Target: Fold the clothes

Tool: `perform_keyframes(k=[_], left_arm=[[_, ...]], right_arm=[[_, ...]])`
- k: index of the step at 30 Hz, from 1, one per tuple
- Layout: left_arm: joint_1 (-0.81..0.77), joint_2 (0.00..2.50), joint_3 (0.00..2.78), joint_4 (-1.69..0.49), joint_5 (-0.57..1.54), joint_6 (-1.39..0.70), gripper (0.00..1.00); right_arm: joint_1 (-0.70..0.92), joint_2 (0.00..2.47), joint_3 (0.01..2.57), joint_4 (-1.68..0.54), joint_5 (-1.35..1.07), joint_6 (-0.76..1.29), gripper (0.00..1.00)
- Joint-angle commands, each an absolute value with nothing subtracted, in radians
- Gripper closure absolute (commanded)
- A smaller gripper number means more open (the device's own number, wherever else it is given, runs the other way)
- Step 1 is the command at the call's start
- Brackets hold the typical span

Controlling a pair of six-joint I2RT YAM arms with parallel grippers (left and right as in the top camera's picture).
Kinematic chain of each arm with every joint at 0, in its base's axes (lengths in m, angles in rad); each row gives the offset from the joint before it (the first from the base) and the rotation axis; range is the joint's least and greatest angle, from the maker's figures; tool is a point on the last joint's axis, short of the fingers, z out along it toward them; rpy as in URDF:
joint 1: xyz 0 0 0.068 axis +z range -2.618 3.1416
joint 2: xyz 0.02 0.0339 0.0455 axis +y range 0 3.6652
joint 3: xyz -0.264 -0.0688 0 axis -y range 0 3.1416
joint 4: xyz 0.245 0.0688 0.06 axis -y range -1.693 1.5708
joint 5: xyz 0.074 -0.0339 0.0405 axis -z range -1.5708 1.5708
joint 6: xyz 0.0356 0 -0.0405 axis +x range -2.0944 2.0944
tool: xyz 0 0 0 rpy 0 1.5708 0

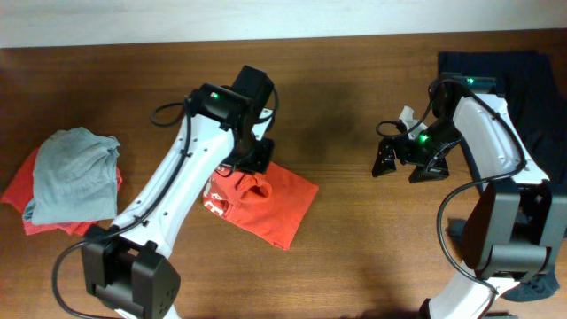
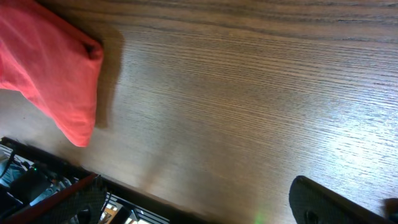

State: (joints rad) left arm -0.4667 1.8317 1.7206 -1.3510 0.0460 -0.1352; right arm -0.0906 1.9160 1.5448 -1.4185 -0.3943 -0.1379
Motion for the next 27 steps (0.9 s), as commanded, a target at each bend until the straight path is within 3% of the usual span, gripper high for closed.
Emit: perform_keyframes(k=[1,17,19,24,27], left_arm=[[-0.49,1.88,1.733,-1.356,0.037,-0.169,0.89],[-0.569,1.902,1.733,-1.355,0.038,-0.171,0.88],[-0.57,1.902,1.733,-1.356,0.051,-0.171,0.78],[-0.575,1.902,1.733,-1.356,0.223,-0.171,0.64],[-0.591,1.902,1.733,-1.37,0.23,-0.167,0.63]], right_arm=[[-0.085,1.904,1.548,-1.426,-0.408,-0.141,0.01],[-0.085,1.904,1.548,-1.425,-0.408,-0.141,0.01],[-0.085,1.904,1.548,-1.424,-0.408,-0.141,0.01],[-0.085,1.904,1.548,-1.423,-0.408,-0.141,0.01],[-0.085,1.904,1.548,-1.423,-0.408,-0.141,0.02]])
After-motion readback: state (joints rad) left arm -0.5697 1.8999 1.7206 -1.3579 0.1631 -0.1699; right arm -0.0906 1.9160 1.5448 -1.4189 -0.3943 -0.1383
